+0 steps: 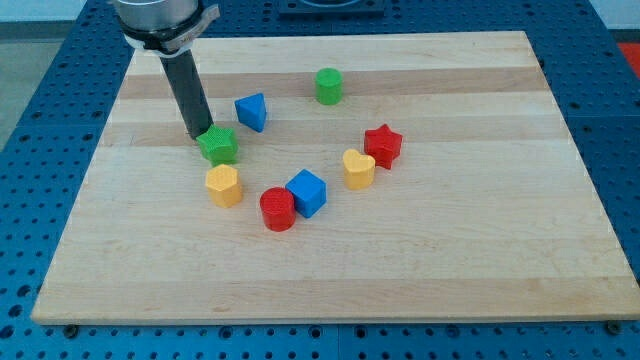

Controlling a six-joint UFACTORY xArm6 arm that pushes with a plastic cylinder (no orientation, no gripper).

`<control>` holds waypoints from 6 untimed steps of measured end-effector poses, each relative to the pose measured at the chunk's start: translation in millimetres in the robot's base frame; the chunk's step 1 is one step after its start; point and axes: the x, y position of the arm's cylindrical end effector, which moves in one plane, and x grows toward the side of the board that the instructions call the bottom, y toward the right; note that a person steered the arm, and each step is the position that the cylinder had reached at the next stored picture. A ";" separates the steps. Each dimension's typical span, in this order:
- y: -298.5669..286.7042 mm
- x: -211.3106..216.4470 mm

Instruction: Point at the green circle

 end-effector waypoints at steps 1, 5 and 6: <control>-12.8 -22.4; 61.2 -68.5; 66.8 -68.5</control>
